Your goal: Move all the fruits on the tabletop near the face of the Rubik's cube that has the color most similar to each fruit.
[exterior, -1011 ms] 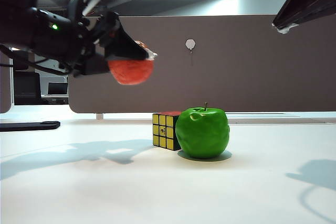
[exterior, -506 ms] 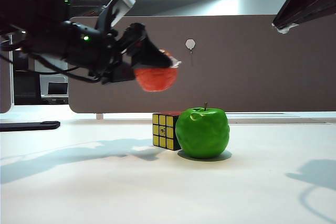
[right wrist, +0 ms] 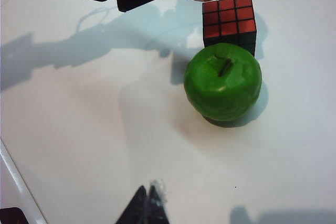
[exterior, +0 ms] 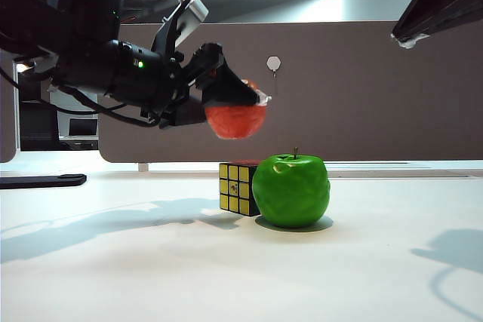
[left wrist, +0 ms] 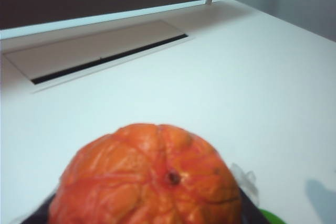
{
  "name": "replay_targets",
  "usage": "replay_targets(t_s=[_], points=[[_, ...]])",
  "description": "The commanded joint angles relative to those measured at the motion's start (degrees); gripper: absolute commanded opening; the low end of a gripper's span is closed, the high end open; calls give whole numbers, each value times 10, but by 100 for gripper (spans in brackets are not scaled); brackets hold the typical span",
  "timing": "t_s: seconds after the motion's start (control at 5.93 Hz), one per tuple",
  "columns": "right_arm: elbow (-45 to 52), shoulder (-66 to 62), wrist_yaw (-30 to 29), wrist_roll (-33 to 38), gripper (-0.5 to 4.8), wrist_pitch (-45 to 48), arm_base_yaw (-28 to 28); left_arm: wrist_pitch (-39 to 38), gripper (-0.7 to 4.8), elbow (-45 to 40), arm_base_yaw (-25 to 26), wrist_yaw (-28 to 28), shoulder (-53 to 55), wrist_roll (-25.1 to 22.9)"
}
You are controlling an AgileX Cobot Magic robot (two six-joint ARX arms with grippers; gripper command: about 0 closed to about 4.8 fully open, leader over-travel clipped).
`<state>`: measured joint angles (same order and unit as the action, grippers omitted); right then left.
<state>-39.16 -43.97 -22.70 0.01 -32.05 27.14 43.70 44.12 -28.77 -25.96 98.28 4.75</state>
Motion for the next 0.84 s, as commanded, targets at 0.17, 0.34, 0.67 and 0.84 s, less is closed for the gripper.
replay_targets(t_s=[0.17,0.34,0.67,0.84], points=[[-2,1,-1,-1,-1,6,0,25,245,40,-2,-5,42,2],[-2,1,1,-1,-1,6,0,-4,245,52,-12,-12,52,0],[-2,1,0,-1,-1,6,0,-5,245,52,-12,-13,69,0],[-2,1,1,-1,-1,6,0,-4,245,52,-12,-12,72,0]])
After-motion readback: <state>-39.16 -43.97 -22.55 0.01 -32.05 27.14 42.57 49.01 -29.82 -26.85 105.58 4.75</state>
